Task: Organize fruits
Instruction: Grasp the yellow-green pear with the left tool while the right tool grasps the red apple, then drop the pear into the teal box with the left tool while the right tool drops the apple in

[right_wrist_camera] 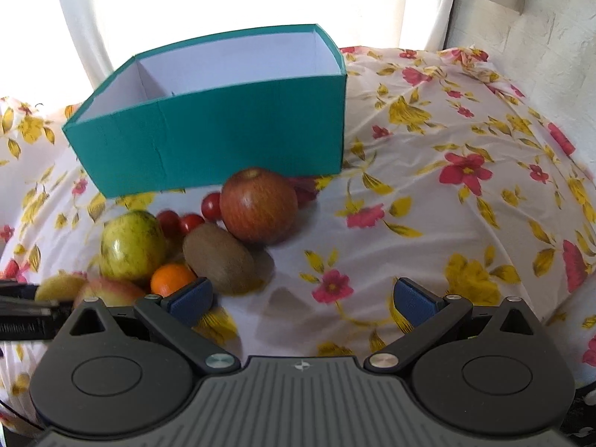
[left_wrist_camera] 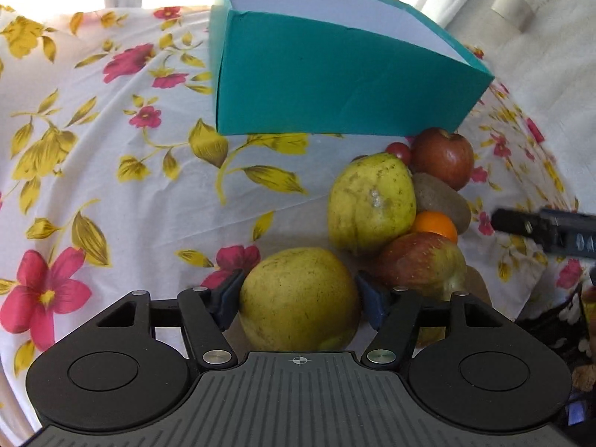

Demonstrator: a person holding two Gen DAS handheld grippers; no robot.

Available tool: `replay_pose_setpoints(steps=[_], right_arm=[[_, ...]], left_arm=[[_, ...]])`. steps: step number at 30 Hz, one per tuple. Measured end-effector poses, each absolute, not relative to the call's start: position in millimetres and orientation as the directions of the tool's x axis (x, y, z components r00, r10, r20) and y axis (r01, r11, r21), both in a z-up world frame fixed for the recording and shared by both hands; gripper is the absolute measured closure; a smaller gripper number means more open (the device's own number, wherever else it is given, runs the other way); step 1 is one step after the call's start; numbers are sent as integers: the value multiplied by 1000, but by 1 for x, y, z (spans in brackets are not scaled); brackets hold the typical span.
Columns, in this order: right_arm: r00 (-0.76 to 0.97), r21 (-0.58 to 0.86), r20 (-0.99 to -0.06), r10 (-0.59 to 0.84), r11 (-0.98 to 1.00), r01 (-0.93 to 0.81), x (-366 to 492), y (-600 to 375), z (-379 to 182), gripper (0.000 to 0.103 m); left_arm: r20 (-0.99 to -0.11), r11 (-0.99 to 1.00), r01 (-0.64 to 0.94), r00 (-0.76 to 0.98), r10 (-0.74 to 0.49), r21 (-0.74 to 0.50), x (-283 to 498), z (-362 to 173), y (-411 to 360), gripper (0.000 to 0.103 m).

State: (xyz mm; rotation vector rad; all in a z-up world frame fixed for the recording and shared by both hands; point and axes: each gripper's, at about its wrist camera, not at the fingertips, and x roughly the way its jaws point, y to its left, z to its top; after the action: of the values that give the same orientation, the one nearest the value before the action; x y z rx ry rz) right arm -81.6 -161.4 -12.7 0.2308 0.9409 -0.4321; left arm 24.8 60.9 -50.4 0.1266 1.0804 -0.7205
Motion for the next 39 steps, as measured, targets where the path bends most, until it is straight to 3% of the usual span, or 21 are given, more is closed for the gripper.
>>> replay_pose_setpoints(steps=[6,10,16,20,33,39], right_arm=[[560,61,-788,-257,872,485,-56,-169,-16,0],[562,39,-779,-279,872,487,-31,-172,-24,1],[531,46,-813,-239,883,467,-2,-176,-41,27],[518,35,-829,-214,903,428,5,-173,-54,36],[605,127,-788,-113,932,340,-13,-189,-41,37],[640,154,-758,-124,920,361,-30,-196,-20,37]], left_arm=[[-843,759,623,291,-453,-192,22,-45,64,34],[-830,757,612,282,-481,-230,33,-35,76,34],[-830,770,592,286,-478,-239,43,-22,79,34],[-826,784,577,310,-471,-230,43,-12,71,34],[-744,800,545,419,-519,-251,40,61,24,34],[-715,847,501,526,-460,-177,84,74,-19,34]])
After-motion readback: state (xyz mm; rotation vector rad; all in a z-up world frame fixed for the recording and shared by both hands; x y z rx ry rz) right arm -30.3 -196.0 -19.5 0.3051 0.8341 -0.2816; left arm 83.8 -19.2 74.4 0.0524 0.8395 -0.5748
